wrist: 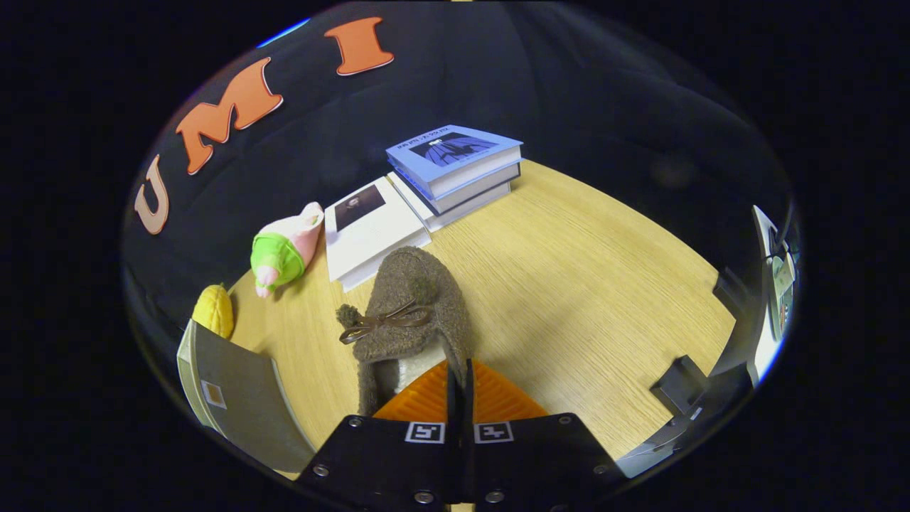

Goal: Open the storage box then place both shoes into the box .Put the left shoe in first, then the right shoe, with the right side of both shoes facing outward in a uniform manner.

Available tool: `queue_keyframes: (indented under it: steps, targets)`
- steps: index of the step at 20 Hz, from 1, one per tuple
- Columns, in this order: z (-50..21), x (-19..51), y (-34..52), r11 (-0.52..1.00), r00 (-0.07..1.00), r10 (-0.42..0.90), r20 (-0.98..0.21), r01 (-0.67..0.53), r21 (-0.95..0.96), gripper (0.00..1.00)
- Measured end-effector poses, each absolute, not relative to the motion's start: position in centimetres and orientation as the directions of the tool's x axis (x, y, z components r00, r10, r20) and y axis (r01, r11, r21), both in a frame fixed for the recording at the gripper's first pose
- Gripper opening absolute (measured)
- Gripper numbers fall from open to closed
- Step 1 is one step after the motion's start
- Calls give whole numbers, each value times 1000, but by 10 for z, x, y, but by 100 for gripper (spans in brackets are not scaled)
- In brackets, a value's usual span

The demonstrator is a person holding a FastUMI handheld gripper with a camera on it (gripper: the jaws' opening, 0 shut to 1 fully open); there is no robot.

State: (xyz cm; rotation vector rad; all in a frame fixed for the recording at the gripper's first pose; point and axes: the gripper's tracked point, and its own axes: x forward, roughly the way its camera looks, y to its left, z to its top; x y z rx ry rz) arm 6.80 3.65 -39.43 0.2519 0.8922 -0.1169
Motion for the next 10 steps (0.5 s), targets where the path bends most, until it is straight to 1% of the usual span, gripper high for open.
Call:
queue_keyframes:
  steps: [5,7,10]
  targets:
    - [-344,74,68,967,675,53,-736,148,206,1]
    - [-323,71,91,963,687,92,-721,121,239,1]
    - [-292,68,134,959,705,168,-689,46,281,1]
